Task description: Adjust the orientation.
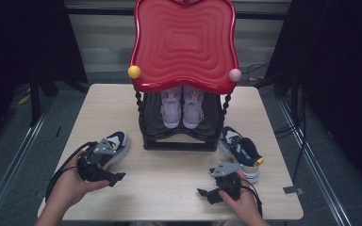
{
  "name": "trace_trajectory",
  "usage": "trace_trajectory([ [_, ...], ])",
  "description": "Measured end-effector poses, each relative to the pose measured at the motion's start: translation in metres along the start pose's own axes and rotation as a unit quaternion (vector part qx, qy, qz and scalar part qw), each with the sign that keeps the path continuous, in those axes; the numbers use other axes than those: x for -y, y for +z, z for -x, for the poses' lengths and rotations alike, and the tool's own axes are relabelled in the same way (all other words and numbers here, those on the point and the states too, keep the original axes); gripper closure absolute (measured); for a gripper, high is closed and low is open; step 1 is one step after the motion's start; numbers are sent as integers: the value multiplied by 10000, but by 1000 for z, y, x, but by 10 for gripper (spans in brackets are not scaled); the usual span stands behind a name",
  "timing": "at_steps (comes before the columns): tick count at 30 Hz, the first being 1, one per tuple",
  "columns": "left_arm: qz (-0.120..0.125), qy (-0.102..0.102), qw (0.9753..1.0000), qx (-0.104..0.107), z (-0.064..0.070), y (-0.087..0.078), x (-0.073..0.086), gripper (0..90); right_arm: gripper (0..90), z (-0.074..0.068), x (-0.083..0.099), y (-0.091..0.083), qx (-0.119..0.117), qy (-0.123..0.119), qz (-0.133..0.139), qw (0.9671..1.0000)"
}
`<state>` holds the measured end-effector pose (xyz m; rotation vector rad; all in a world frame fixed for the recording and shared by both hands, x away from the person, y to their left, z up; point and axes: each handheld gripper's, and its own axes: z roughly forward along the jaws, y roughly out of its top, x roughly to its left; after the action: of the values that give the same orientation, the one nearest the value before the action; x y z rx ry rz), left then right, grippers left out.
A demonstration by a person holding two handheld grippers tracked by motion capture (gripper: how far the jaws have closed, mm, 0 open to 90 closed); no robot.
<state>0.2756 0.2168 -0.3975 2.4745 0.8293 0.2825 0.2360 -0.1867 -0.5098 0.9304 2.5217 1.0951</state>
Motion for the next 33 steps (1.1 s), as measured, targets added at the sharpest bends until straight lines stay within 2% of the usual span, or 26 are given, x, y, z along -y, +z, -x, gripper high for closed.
trace_trajectory([
  [1,-35,-21,10000,17,-2,-1,2,231,127,0,0,0,0,-1,-1,10000],
  [9,-9,-68,9996,-279,-15,-5,13,235,127,0,0,0,-1,-4,-1,10000],
  [16,-82,-113,9992,-380,-30,2,24,249,127,0,0,0,-1,-11,1,10000],
  [20,-150,-177,9988,-421,-35,7,31,300,127,0,0,0,-4,-13,3,10000],
  [23,-310,-157,9985,-418,-39,10,36,361,127,0,0,0,-2,-14,1,10000],
  [25,-251,-135,9985,-468,-40,11,38,407,127,0,0,0,-3,-14,0,10000],
  [28,-254,-172,9983,-500,-42,11,38,487,127,0,0,0,-3,-14,0,10000],
  [33,-463,-77,9975,-536,-43,18,35,550,127,0,0,0,-9,-13,3,10000],
])
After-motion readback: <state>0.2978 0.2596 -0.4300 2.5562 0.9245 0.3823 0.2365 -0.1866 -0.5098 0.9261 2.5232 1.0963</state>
